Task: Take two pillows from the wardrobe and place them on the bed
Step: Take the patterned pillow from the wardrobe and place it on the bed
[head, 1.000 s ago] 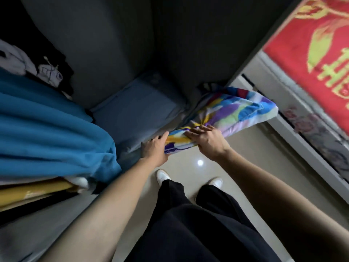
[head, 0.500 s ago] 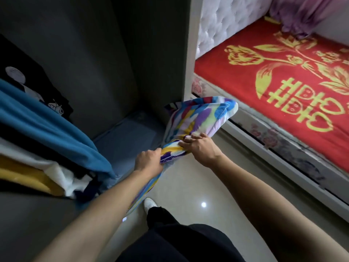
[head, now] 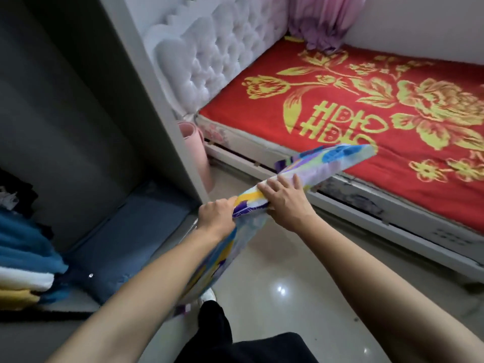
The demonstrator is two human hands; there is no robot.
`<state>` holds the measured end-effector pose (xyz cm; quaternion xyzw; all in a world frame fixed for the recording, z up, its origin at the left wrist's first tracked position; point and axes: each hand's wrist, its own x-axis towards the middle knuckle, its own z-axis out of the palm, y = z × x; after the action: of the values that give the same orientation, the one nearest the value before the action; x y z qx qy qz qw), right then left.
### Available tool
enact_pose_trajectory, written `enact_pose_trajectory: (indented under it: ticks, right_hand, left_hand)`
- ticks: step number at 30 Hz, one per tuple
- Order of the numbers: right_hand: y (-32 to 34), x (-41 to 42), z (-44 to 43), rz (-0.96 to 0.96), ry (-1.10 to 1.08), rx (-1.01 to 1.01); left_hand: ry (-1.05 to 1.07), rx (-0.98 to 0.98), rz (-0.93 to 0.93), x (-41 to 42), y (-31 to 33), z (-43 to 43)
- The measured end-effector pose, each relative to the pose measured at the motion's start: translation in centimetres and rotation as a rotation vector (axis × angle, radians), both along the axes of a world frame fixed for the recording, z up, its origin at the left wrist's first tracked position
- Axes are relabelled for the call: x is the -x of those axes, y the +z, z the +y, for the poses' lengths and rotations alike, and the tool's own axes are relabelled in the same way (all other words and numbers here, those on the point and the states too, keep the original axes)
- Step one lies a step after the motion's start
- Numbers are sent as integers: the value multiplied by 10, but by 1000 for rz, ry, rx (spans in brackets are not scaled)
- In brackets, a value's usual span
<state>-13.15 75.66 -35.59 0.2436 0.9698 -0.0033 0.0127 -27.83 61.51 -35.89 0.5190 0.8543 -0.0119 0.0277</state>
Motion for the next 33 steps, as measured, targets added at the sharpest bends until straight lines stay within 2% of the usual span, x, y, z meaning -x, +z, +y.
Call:
enact_pose_trajectory:
  ticks: [4, 9, 13, 18, 22, 25, 30, 33]
  right_hand:
    - [8, -18, 42, -26, -144, -34]
    - [17, -4, 105, -23, -226, 1]
    - [26, 36, 161, 46, -317, -33]
    - [54, 104, 233, 49, -316, -134]
    - [71, 151, 290, 106, -335, -201]
    - [79, 178, 332, 155, -365, -198]
    - [74, 218, 412, 154, -347, -196]
    - [66, 244, 471, 191, -323, -201]
  left_hand:
    - [-150, -38, 42, -4, 9, 61]
    - [-206, -92, 24, 22, 12, 131]
    - [-224, -146, -19, 70, 18, 200]
    - [-275, -217, -66, 147, 38, 277]
    - [-368, -378, -78, 207, 50, 329]
    - [-389, -470, -20, 239, 48, 360]
    - [-348, -335, -14, 285, 34, 434]
    - [-298, -344, -16, 309, 32, 494]
